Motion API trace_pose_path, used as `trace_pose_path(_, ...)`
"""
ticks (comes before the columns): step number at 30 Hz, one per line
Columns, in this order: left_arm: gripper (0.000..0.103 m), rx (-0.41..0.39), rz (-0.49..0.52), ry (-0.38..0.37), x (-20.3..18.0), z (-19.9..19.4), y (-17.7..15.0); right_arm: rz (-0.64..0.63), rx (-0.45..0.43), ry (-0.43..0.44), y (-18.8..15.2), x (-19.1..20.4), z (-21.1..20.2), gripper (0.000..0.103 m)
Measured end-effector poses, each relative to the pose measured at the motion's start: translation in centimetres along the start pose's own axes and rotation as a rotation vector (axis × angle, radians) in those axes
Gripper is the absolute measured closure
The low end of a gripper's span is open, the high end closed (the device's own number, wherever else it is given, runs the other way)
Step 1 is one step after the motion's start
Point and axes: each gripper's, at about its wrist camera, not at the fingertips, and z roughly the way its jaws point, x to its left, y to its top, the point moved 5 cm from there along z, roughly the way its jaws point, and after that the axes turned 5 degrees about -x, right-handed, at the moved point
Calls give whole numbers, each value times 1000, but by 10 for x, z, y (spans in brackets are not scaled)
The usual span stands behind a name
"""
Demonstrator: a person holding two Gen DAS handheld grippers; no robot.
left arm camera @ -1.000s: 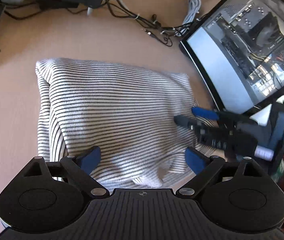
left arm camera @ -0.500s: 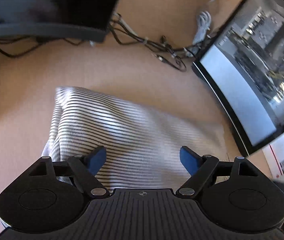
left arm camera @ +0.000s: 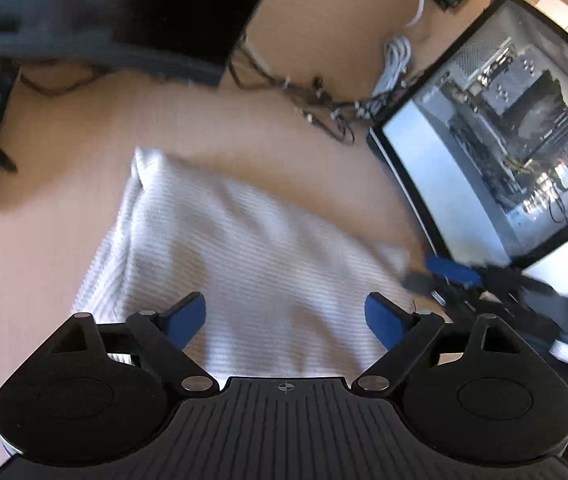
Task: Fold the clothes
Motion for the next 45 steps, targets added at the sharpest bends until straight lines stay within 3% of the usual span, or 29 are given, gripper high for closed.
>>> trace_pose_path(7,22,61,-27,-5,1,21,-20,-91,73,-35,-25,2,51,50)
trace_pose_path(13,22,42,42,26,-3,44,-2,-69,82,-31,-37,-5,39,49)
trace_pose_path(18,23,30,117,25,-10,70,18,67,98,-18,-58,-8,22,48)
trace_pose_path(22,27,-24,162,48,-9,83,36,40,108,7,-68,15,4,47)
trace_pose_path(25,27,-46,124,69,0,81,47,-16,118,45,-71,35,-6,47)
trace_pose_path(28,22,-64,99,61,4,64,48,-97,106,61,-64,47,-16,47)
trace_pose_path(31,11,-80,97,76,9,45,44,-69,77,90,-46,39,-27,47)
trace_pose_path(37,9,-30,-6,90,32,20,21,-66,-33,42,-4,14,-32,43)
trace_pose_path(41,11,21,-101,22,38,18,1,-58,-4,30,-2,5,-2,43)
trace_pose_path(45,11,46,-56,37,36,29,-5,-90,65,42,-25,12,24,43)
